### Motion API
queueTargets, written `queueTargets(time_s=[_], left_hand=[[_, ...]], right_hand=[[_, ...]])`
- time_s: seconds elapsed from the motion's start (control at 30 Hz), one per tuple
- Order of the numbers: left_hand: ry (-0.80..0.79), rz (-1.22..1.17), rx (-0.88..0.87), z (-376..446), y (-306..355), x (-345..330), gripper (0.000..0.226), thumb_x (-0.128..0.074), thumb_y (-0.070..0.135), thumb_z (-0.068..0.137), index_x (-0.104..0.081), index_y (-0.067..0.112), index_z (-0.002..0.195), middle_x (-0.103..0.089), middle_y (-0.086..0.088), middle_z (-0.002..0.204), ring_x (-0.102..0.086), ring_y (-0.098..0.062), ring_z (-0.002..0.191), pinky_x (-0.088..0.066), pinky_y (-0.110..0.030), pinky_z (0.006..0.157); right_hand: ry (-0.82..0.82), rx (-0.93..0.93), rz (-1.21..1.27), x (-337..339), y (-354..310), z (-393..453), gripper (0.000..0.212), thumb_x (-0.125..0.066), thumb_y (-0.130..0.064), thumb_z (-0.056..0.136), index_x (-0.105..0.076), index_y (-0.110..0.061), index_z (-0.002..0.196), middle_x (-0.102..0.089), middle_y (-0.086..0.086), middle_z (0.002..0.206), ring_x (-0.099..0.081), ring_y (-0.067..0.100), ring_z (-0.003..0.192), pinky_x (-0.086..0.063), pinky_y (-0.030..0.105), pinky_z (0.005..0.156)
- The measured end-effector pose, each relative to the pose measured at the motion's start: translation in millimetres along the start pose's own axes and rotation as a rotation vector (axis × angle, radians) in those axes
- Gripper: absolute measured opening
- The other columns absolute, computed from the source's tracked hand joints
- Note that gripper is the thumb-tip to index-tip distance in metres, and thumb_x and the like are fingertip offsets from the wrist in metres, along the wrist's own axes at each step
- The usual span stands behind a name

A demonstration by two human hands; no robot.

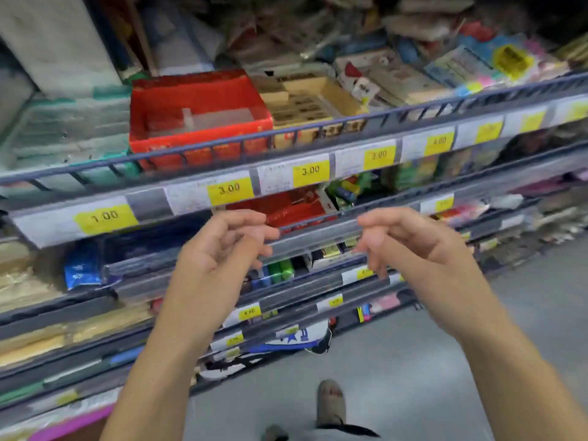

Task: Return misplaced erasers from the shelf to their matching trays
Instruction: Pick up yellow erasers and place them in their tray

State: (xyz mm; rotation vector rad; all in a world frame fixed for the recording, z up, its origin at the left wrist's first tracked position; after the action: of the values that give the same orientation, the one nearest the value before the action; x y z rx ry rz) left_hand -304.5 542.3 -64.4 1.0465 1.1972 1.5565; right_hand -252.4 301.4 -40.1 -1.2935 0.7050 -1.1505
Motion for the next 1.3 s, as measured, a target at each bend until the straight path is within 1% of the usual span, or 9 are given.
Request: queueTargets(time_s=[0.13,0.27,0.47,0.57,0.63,0.77,0.97,1.07,1.3], left_hand=[[-0.137,0.011,0.398,-46,-119,-43,0.015,-0.063,0.024,0.100,-0.072,0.035,0.102,-0.080,0.007,0.104,-0.075,-0.014,0.092,-0.057,-0.036,0.082],[-0.264,0.096,0.686,-116,-212,-87,0.012,-0.060,0.015,0.104,-0.070,0.020,0.108,-0.081,0.008,0.097,-0.072,-0.023,0.095,-0.054,-0.031,0.080],[-0.402,0.200,0.902,-198,-265,-156,0.014,-0.058,0.008,0.104,-0.068,0.007,0.113,-0.079,-0.001,0.097,-0.067,-0.018,0.084,-0.051,-0.021,0.067],[-0.454,0.239,0.946,-217,-265,-197,0.015,-0.056,0.006,0.105,-0.066,0.001,0.115,-0.077,-0.011,0.102,-0.068,-0.009,0.069,-0.049,-0.015,0.057],[-0.472,0.269,0.951,-223,-263,-224,0.014,-0.058,0.008,0.104,-0.067,0.002,0.114,-0.078,-0.011,0.101,-0.069,-0.006,0.066,-0.051,-0.015,0.058],[-0.523,0.290,0.946,-225,-260,-275,0.010,-0.063,0.013,0.101,-0.070,0.011,0.109,-0.079,-0.011,0.099,-0.069,-0.016,0.081,-0.054,-0.025,0.071],[-0.603,0.336,0.902,-203,-260,-334,0.011,-0.062,0.020,0.103,-0.069,0.018,0.111,-0.081,0.003,0.098,-0.072,-0.015,0.085,-0.055,-0.021,0.071],[-0.630,0.341,0.902,-182,-265,-363,0.012,-0.062,0.019,0.103,-0.069,0.018,0.112,-0.080,0.003,0.100,-0.073,-0.021,0.092,-0.056,-0.029,0.079],[-0.703,0.308,0.855,-94,-278,-455,0.012,-0.062,0.021,0.103,-0.071,0.021,0.111,-0.080,0.007,0.101,-0.073,-0.015,0.091,-0.054,-0.029,0.081]], right_hand=[[0.131,-0.362,0.040,27,116,-89,0.016,-0.063,-0.005,0.096,-0.073,-0.015,0.103,-0.069,0.012,0.081,-0.057,0.019,0.065,-0.048,0.027,0.059],[0.257,-0.681,0.039,54,208,-194,0.016,-0.062,-0.002,0.095,-0.073,-0.013,0.100,-0.068,0.011,0.080,-0.055,0.017,0.061,-0.045,0.024,0.055],[0.337,-1.014,-0.018,100,283,-350,0.011,-0.061,-0.011,0.098,-0.071,-0.015,0.101,-0.069,0.002,0.080,-0.058,0.007,0.057,-0.045,0.025,0.055],[0.419,-1.095,0.016,130,297,-407,0.012,-0.059,-0.004,0.098,-0.069,-0.009,0.102,-0.067,0.005,0.080,-0.056,0.014,0.059,-0.044,0.028,0.055],[0.453,-1.131,0.023,152,304,-433,0.014,-0.057,-0.002,0.098,-0.069,-0.009,0.101,-0.067,0.006,0.082,-0.055,0.014,0.059,-0.044,0.026,0.054],[0.487,-1.141,0.055,196,316,-450,0.017,-0.055,-0.005,0.099,-0.069,-0.014,0.102,-0.070,0.007,0.090,-0.057,0.011,0.063,-0.045,0.026,0.058],[0.583,-0.953,0.074,272,313,-396,0.017,-0.059,-0.010,0.098,-0.071,-0.023,0.100,-0.071,-0.004,0.082,-0.060,0.007,0.063,-0.048,0.022,0.057],[0.621,-0.874,0.074,307,314,-364,0.016,-0.061,-0.013,0.097,-0.071,-0.024,0.102,-0.073,-0.003,0.084,-0.062,0.007,0.064,-0.050,0.020,0.058],[0.666,-0.923,0.055,376,342,-327,0.014,-0.064,-0.021,0.096,-0.073,-0.031,0.100,-0.074,-0.005,0.089,-0.064,0.007,0.067,-0.052,0.020,0.061]])
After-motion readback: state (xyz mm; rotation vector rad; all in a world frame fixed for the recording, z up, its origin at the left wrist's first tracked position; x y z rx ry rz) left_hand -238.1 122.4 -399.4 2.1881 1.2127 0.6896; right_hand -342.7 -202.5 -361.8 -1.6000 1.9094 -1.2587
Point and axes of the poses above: each hand's wrist, its own z-axis towards the middle knuckle, its own x-axis out of the back of the hand, y = z × x, the point moved 9 cm from there along z, towards the middle knuckle
